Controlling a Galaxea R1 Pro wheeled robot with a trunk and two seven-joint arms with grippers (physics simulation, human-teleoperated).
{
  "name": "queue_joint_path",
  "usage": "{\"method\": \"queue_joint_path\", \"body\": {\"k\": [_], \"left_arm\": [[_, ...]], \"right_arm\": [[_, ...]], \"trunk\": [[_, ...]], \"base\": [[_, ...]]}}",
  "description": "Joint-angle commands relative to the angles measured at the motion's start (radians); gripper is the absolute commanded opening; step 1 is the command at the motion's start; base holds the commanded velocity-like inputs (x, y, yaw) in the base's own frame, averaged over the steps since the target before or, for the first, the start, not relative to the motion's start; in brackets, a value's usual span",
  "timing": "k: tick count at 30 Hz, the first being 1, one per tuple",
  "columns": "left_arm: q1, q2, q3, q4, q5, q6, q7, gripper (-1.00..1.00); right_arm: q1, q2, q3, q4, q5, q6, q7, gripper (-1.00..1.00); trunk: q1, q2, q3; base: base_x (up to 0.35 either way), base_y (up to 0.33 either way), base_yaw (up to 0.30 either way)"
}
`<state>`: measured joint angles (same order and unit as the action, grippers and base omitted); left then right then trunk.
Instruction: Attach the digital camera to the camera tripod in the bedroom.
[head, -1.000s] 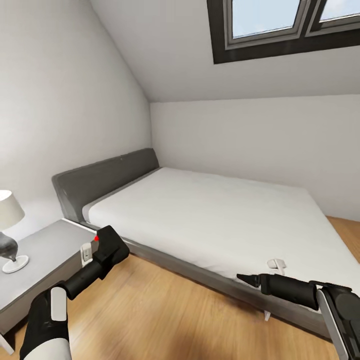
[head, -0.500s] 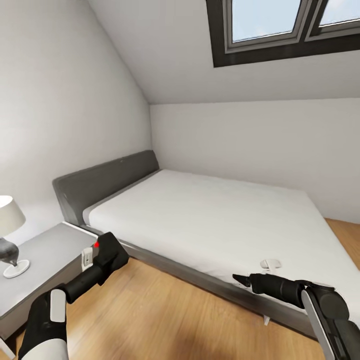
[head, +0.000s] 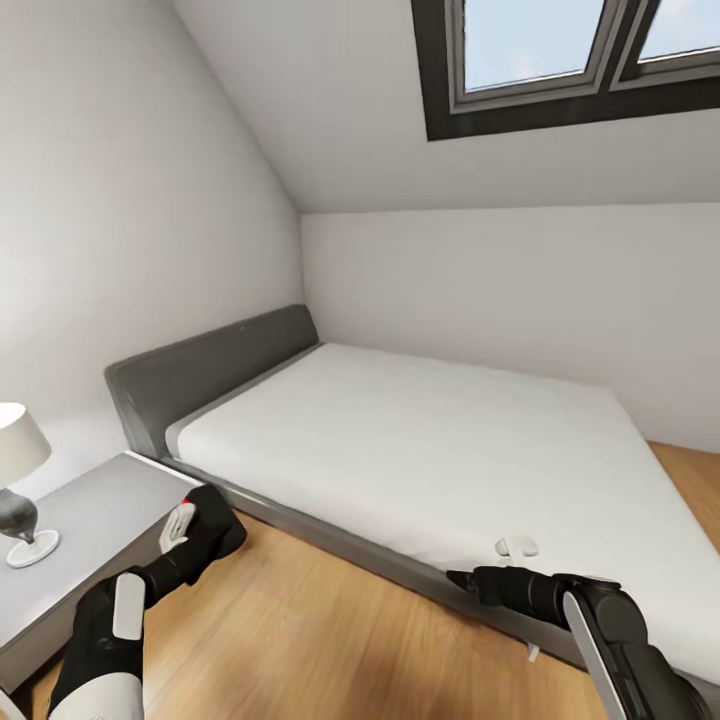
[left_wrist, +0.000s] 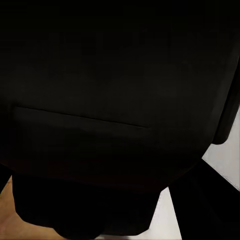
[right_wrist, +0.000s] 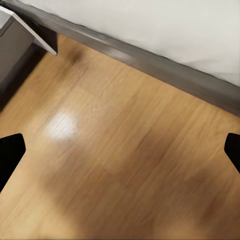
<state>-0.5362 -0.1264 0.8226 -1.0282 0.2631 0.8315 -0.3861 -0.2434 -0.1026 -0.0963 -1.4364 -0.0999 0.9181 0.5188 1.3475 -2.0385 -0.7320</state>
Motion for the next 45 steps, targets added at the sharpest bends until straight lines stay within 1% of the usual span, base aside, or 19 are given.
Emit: {"method": "queue_joint_path", "body": {"k": [1,3,6,18,22,26,29,30,33,34,35,38,42,45], "left_arm": [[-0.001,-0.001,-0.002,0.000,-0.002,0.004,0.000,-1.00],[-0.002,-0.001,-0.022,0.003,-0.002,-0.002,0.017,-1.00],[-0.002,-0.001,-0.029,0.004,-0.001,-0.004,0.022,-1.00],[-0.002,-0.001,-0.033,0.006,0.002,-0.005,0.025,-1.00],[-0.002,-0.001,-0.033,0.005,0.002,-0.005,0.025,-1.00],[-0.002,-0.001,-0.033,0.006,0.002,-0.005,0.024,-1.00],[-0.002,-0.001,-0.033,0.006,0.002,-0.005,0.024,-1.00],[-0.002,-0.001,-0.033,0.006,0.002,-0.005,0.024,-1.00],[-0.002,-0.001,-0.033,0.006,0.002,-0.005,0.024,-1.00],[-0.002,-0.001,-0.033,0.005,0.002,-0.005,0.024,-1.00],[-0.002,-0.001,-0.033,0.005,0.002,-0.005,0.024,-1.00],[-0.002,-0.001,-0.033,0.004,0.002,-0.006,0.024,-1.00],[-0.002,-0.002,-0.033,0.003,0.003,-0.006,0.024,-1.00],[-0.001,-0.002,-0.033,0.003,0.003,-0.006,0.023,-1.00]], "right_arm": [[-0.001,0.001,0.000,-0.001,-0.009,0.008,-0.004,1.00],[-0.001,0.004,0.000,-0.005,-0.009,0.009,-0.003,1.00],[0.000,0.005,0.001,-0.007,-0.009,0.010,-0.001,1.00],[0.000,0.006,0.001,-0.007,-0.011,0.013,-0.001,1.00],[0.000,0.006,0.001,-0.008,-0.012,0.013,0.004,1.00],[-0.001,0.002,0.001,-0.028,-0.022,0.022,0.022,1.00],[0.000,-0.001,-0.004,-0.060,-0.027,0.050,0.069,1.00],[0.000,-0.003,-0.008,-0.074,-0.028,0.070,0.102,1.00],[-0.001,-0.005,-0.021,-0.089,-0.028,0.104,0.166,1.00],[-0.001,-0.006,-0.027,-0.093,-0.028,0.113,0.189,1.00],[-0.002,-0.011,-0.043,-0.098,-0.029,0.125,0.236,1.00],[-0.002,-0.025,-0.067,-0.102,-0.028,0.129,0.296,1.00],[-0.002,-0.043,-0.092,-0.105,-0.028,0.129,0.346,1.00],[-0.002,-0.048,-0.098,-0.106,-0.027,0.129,0.359,1.00]], "trunk": [[-0.004,0.007,0.002],[-0.012,0.021,0.008],[-0.023,0.042,0.018],[-0.069,0.126,0.055],[-0.084,0.154,0.068],[-0.100,0.182,0.080],[-0.111,0.203,0.090],[-0.115,0.210,0.093],[-0.127,0.231,0.102],[-0.130,0.238,0.106],[-0.134,0.245,0.109],[-0.146,0.266,0.118],[-0.161,0.294,0.131],[-0.173,0.315,0.140]], "base": [[0.067,0.000,0.000],[0.070,0.000,0.000],[0.072,0.000,0.000],[0.075,0.000,0.000],[0.077,0.000,0.000],[0.078,0.000,0.000],[0.080,0.000,0.000],[0.080,0.000,0.000],[0.080,0.000,0.000],[0.080,0.000,0.000],[0.080,0.000,0.000],[0.080,0.000,0.000],[0.080,0.000,0.000],[0.080,0.000,0.000]]}}
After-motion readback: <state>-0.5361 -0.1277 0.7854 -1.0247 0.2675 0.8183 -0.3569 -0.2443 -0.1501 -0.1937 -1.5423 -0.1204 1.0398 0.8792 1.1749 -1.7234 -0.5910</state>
